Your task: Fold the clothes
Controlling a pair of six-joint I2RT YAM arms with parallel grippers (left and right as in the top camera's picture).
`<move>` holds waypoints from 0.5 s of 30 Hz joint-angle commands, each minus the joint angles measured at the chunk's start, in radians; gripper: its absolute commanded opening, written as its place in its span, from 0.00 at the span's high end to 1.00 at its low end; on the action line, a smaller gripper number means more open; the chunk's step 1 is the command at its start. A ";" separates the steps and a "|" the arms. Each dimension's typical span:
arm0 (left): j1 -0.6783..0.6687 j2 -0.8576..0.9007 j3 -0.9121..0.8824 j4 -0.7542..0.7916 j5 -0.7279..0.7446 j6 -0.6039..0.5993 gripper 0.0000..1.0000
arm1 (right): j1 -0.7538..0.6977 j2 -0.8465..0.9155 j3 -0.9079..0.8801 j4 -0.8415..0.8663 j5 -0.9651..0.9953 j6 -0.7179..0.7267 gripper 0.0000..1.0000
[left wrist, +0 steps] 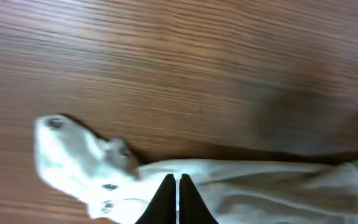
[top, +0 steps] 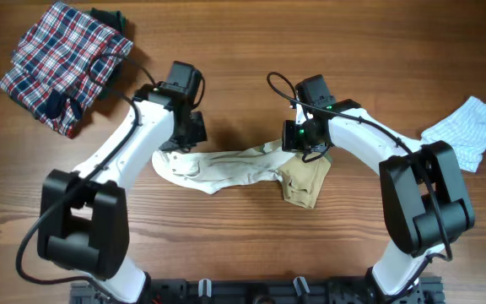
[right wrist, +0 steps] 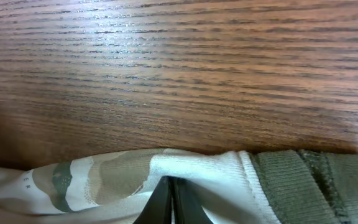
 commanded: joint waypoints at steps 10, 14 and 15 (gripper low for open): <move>-0.038 0.156 0.013 -0.014 0.074 0.005 0.96 | -0.011 0.041 -0.011 0.001 0.086 0.003 0.96; -0.044 0.157 0.013 -0.076 0.097 0.013 0.96 | -0.011 0.041 -0.011 0.002 0.086 0.003 0.96; -0.047 0.157 0.013 -0.088 0.116 0.033 0.96 | -0.011 0.041 -0.011 0.002 0.086 0.003 0.96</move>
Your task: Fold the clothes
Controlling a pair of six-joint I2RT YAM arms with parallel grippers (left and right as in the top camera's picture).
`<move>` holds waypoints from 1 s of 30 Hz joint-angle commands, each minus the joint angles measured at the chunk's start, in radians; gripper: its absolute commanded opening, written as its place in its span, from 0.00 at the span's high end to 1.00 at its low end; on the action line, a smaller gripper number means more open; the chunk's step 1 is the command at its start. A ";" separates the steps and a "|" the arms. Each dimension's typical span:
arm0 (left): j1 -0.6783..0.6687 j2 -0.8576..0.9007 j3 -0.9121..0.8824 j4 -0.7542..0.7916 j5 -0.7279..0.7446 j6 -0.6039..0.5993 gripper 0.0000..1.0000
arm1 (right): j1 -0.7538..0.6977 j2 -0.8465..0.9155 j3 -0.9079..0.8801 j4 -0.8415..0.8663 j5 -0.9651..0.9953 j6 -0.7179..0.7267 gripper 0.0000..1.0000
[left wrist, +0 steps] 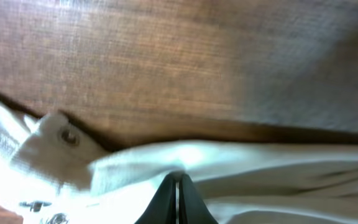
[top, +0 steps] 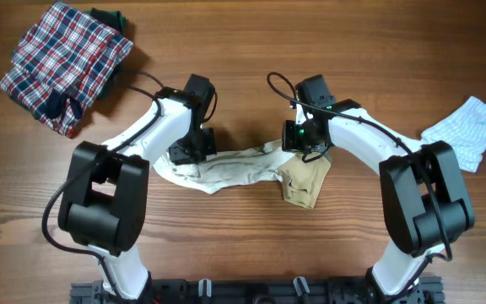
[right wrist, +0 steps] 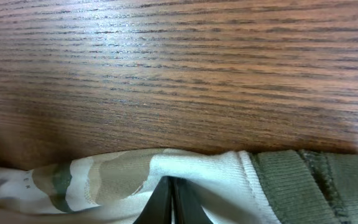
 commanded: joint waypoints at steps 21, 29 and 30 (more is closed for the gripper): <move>-0.013 -0.111 0.011 -0.191 0.179 0.272 0.96 | -0.011 0.041 -0.011 -0.005 0.090 -0.003 0.96; -0.014 -0.179 0.011 0.035 0.319 0.266 0.96 | -0.011 0.040 0.023 -0.039 0.090 -0.003 0.96; -0.017 -0.176 0.011 0.045 0.341 0.266 0.96 | -0.011 0.040 0.023 -0.040 0.090 -0.003 0.96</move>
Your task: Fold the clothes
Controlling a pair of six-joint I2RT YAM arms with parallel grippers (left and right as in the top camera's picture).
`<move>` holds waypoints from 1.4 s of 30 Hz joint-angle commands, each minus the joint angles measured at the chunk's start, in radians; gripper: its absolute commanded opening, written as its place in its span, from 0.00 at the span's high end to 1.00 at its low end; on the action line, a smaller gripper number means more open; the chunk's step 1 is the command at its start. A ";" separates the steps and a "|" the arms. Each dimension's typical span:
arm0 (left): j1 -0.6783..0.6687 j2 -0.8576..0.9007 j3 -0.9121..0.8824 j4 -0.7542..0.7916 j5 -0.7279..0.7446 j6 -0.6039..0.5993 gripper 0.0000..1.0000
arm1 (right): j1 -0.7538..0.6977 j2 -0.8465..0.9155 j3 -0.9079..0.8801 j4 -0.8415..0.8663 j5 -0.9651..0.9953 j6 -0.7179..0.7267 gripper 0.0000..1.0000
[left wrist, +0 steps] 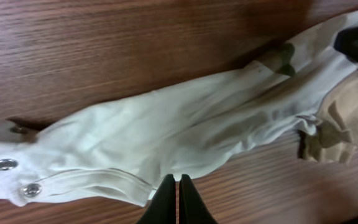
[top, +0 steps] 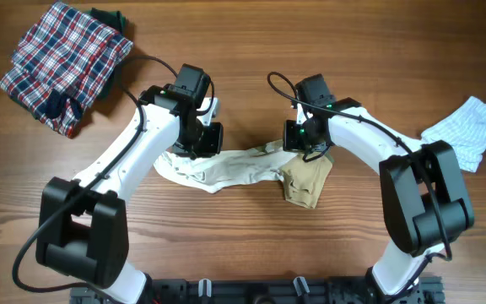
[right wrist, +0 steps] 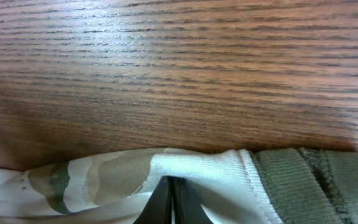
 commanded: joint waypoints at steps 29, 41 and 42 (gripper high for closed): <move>-0.014 0.082 0.006 0.084 0.016 -0.119 0.63 | -0.219 -0.131 0.091 -0.063 0.077 -0.019 0.00; 0.107 0.082 0.001 0.020 0.068 -0.112 0.10 | -0.241 -0.315 0.091 -0.258 0.240 0.033 0.00; 0.117 0.082 -0.007 0.030 0.068 -0.113 0.08 | -0.248 -0.315 0.091 -0.264 0.238 0.032 0.00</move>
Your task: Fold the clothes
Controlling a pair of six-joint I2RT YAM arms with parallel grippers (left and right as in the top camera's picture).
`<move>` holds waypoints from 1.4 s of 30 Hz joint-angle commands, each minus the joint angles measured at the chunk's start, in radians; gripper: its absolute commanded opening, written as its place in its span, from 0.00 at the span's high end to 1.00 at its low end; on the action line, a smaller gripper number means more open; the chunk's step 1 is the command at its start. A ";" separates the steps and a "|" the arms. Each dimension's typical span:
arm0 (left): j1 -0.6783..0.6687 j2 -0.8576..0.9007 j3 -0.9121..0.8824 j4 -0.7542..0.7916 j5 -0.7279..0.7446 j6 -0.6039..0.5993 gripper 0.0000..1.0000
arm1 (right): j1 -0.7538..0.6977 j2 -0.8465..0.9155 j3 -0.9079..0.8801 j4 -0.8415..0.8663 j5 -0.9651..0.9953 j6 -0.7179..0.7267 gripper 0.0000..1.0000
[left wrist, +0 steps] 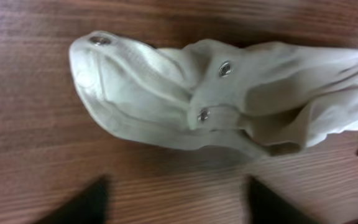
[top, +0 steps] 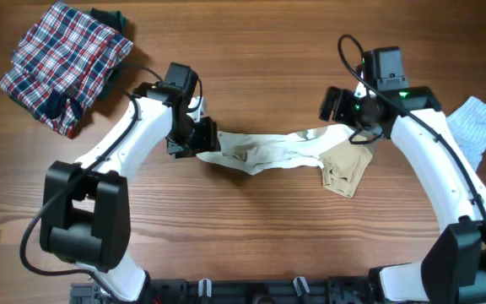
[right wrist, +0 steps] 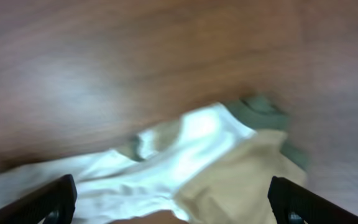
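A cream garment (top: 268, 154) with a tan, green-trimmed end (top: 348, 169) lies stretched left to right on the wooden table. My left gripper (top: 199, 139) is over its left end and stands open. In the left wrist view the snap-buttoned end (left wrist: 197, 93) lies ahead of the open left gripper (left wrist: 176, 183), with bare wood between the fingers. My right gripper (top: 344, 114) is above the right end, also open. Below the right gripper (right wrist: 171, 183), white and tan cloth (right wrist: 229, 180) shows blurred in the right wrist view.
A pile of plaid red-and-blue clothes (top: 62, 59) with something dark green under it sits at the far left corner. A light blue striped cloth (top: 479, 127) lies at the right edge. The arm bases stand along the near table edge (top: 243, 291).
Both grippers were shut at the garment and now both are open, with the cloth let go. The garment lies further right, and the right arm has moved right with it.
At first both grippers were shut on the cream garment, the left at its left end and the right where it meets the tan part. The left gripper then shifted along the left end, still shut. Now the garment lies stretched further right and both grippers are open.
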 commanded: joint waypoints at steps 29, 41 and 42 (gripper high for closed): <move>0.160 0.139 -0.206 0.352 0.401 -0.045 0.06 | -0.042 0.000 0.006 -0.012 -0.010 -0.008 0.00; 0.119 0.154 -0.206 0.398 0.365 -0.114 0.12 | -0.041 0.000 0.006 -0.011 -0.044 -0.007 0.00; 0.119 0.154 -0.206 0.392 0.345 -0.114 0.12 | -0.041 0.000 0.006 -0.011 -0.044 -0.007 0.00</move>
